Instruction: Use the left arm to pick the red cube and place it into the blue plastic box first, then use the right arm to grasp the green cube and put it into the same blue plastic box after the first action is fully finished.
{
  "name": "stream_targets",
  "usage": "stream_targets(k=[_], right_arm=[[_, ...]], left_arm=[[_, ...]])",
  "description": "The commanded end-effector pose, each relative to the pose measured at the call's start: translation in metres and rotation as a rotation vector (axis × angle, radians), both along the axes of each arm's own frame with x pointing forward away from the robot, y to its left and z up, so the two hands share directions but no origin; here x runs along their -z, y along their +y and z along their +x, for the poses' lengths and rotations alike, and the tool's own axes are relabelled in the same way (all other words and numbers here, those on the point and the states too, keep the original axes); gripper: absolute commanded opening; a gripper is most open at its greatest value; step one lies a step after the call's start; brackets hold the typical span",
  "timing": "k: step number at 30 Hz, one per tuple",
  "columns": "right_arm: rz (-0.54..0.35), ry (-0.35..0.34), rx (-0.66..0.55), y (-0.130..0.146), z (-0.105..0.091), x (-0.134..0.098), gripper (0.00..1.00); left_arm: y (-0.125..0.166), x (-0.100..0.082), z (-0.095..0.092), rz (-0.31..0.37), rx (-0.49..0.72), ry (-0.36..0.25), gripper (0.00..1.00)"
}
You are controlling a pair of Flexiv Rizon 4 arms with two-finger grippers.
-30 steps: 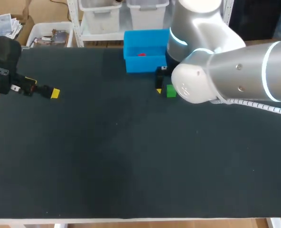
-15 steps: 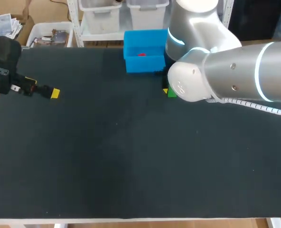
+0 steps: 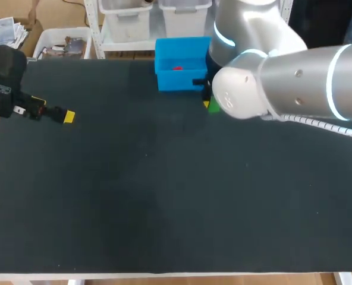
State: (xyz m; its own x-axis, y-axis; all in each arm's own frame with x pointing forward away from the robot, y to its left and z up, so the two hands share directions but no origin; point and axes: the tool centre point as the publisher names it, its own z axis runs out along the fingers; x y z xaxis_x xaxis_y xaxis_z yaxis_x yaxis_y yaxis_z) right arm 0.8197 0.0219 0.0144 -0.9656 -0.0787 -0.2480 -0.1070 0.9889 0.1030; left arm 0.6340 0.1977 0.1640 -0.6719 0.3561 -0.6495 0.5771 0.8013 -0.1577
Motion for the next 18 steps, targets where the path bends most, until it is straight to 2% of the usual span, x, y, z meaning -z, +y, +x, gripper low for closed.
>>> stream_targets(k=[1, 8, 18], right_arm=[[0.008, -0.056, -0.001, -0.007, -0.016, -0.035, 0.0], [0.014, -0.151, -0.023, -0.007, -0.025, -0.089, 0.0], [0.045, -0.239, -0.032, -0.006, -0.033, -0.118, 0.0]], left_arm=[[0.001, 0.001, 0.0, -0.005, 0.004, -0.003, 1.0], [0.001, 0.001, 0.0, -0.005, 0.004, -0.003, 1.0], [0.001, 0.001, 0.0, -0.005, 0.004, -0.003, 1.0]])
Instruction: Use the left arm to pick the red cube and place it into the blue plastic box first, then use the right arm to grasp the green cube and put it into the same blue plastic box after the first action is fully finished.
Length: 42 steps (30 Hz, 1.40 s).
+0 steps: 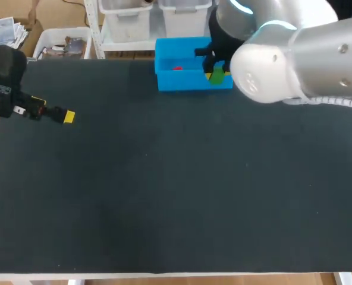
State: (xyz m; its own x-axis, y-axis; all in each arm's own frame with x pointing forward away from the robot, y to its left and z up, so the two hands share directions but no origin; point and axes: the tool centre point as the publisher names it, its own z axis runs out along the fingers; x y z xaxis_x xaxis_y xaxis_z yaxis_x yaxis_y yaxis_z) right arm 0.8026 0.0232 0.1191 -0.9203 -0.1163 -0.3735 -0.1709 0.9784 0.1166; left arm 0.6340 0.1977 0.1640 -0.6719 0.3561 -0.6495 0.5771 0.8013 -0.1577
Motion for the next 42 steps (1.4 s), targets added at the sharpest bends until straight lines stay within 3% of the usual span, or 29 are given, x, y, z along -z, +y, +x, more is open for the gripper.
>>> stream_targets(k=[1, 10, 15, 31, 42], right_arm=[[0.024, -0.123, 0.019, -0.008, -0.016, -0.016, 0.0], [0.112, -0.3, 0.014, -0.003, -0.012, -0.03, 0.0], [0.133, -0.356, 0.016, 0.001, -0.006, -0.026, 0.0], [0.195, -0.374, 0.014, -0.002, 0.012, -0.011, 0.0], [0.22, -0.36, 0.016, -0.01, 0.048, -0.009, 0.0]], left_arm=[[0.001, 0.001, 0.0, -0.005, 0.004, -0.003, 1.0], [0.001, 0.001, 0.0, -0.005, 0.004, -0.003, 1.0], [0.001, 0.001, 0.0, -0.005, 0.004, -0.003, 1.0], [0.001, 0.001, 0.0, -0.005, 0.004, -0.003, 1.0], [0.001, 0.001, 0.0, -0.005, 0.004, -0.003, 1.0]])
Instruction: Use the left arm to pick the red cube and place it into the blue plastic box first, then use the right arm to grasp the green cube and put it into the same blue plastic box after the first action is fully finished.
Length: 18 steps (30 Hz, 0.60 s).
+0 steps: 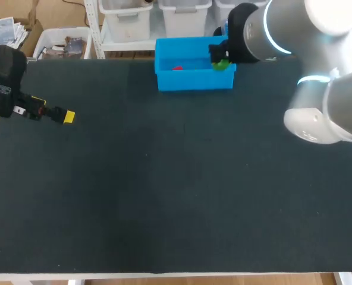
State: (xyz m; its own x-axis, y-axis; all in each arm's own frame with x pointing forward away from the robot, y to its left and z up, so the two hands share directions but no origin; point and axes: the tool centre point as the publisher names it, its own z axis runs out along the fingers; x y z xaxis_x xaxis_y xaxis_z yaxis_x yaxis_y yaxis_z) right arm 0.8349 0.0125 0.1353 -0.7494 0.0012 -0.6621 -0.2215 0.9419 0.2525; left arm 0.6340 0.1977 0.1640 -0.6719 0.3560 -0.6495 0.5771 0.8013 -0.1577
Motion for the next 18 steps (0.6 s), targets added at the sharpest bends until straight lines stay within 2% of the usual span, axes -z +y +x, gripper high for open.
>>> stream_targets(k=[1, 13, 18], right_arm=[[0.015, -0.03, 0.006, 0.0, 0.021, 0.008, 0.0], [0.036, -0.024, -0.011, 0.0, 0.085, 0.019, 0.0], [0.043, -0.023, -0.017, 0.005, 0.102, 0.023, 0.0]], left_arm=[[0.002, 0.001, 0.0, -0.005, 0.004, -0.003, 1.0], [0.002, 0.001, 0.0, -0.005, 0.004, -0.003, 1.0], [0.002, 0.001, 0.0, -0.005, 0.004, -0.003, 1.0]])
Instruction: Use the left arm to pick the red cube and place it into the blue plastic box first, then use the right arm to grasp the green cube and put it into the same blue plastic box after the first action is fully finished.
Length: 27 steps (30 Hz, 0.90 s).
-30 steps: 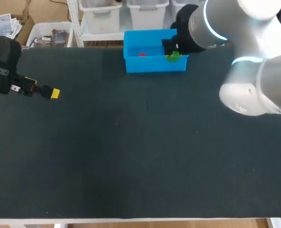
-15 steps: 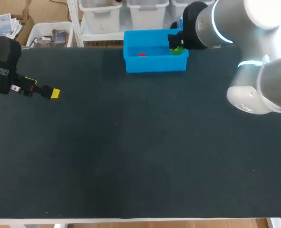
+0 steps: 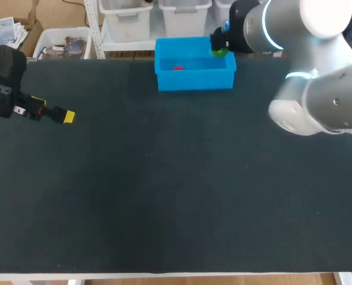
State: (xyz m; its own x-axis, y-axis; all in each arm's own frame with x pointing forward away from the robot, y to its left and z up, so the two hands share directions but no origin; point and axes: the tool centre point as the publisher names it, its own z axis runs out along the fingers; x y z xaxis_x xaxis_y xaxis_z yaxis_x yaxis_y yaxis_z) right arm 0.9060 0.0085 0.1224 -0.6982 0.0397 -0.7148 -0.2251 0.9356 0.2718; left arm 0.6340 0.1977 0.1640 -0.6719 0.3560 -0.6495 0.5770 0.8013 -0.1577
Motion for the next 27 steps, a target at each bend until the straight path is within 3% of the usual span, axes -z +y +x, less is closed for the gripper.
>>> stream_targets(k=[1, 11, 27], right_arm=[[0.005, 0.05, -0.036, 0.01, 0.034, 0.011, 0.0], [0.014, 0.074, -0.045, 0.026, 0.057, 0.029, 0.0], [0.016, 0.091, -0.052, 0.031, 0.065, 0.042, 0.0]], left_arm=[[0.002, 0.001, 0.0, -0.005, 0.004, -0.003, 1.0], [0.002, 0.001, 0.0, -0.005, 0.004, -0.003, 1.0], [0.002, 0.001, 0.0, -0.005, 0.004, -0.003, 1.0]])
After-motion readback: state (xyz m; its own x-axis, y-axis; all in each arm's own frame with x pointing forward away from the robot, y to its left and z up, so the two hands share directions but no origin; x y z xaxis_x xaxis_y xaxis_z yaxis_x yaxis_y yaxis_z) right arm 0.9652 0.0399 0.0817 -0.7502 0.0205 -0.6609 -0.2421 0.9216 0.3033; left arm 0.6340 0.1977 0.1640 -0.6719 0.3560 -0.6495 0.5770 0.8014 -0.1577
